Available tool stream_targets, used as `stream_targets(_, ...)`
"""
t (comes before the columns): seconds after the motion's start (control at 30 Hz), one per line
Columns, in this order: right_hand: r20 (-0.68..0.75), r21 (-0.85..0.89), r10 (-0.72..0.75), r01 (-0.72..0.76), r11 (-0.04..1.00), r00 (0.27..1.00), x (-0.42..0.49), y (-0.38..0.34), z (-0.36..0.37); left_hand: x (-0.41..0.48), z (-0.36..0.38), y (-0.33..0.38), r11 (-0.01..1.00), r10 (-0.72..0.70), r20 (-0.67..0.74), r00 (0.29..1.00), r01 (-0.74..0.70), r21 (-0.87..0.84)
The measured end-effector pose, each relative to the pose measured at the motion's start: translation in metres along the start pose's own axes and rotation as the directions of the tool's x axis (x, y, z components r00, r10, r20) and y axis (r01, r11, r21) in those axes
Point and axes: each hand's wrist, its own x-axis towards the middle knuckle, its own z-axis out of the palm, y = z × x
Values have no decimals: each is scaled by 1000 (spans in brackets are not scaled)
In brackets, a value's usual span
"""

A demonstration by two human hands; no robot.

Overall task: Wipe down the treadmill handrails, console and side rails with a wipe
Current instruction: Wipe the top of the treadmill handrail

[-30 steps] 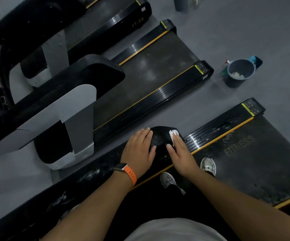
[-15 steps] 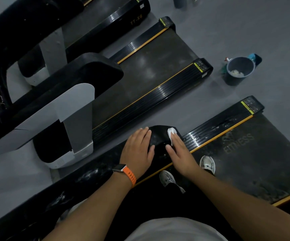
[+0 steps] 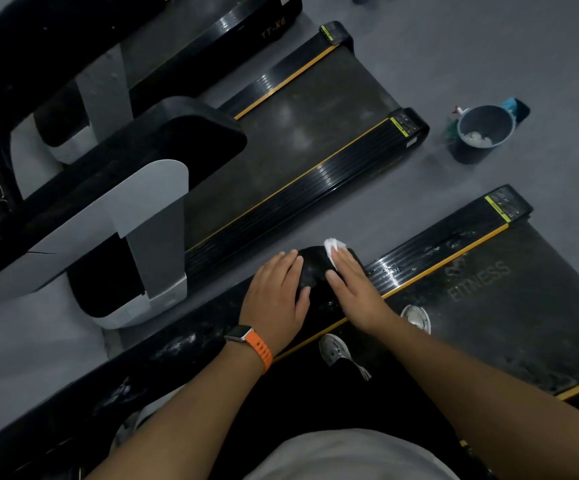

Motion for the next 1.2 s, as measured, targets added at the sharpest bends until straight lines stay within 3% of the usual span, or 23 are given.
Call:
stream_targets(0.13,-20,13,225,-224,974,974,-8,14,-6,0,1,0,1000,-3,2,1000,3,-3)
stream_targets(0.3,21,83,85,-87,993,996,12,1,0,0,1,1,1000,-16,3,1000,16,-12)
stream_targets(0.47,20,73,269,-270,960,963,20,17,-14,1,-1,1,1000,-19,15,1000,19,-10)
stream_targets(0.63,19,68,69,-70,995,997,-24,5,-3,0,1,0,999,-22,13,1000,23,-35)
stream_targets(0.8,-18,68,289,-287,956,957,-5,35,-2,0,1,0,999,-22,9,1000,22,-34)
stream_targets(0.9,11,80,320,-319,944,948,26,29,-9,0,1,0,999,-26,13,1000,26,-28)
stream_targets(0.97,22,71,271,-272,960,962,31,17,-10,0,1,0,999,-28,13,1000,28,-26)
stream_targets(1.1,27,16,43,-43,999,999,-2,6,-6,0,1,0,999,-31,18,999,31,-22)
stream_targets(1.2,27,-5,173,-173,985,985,-15,31,-8,-1,2,0,999,-30,10,999,30,-31)
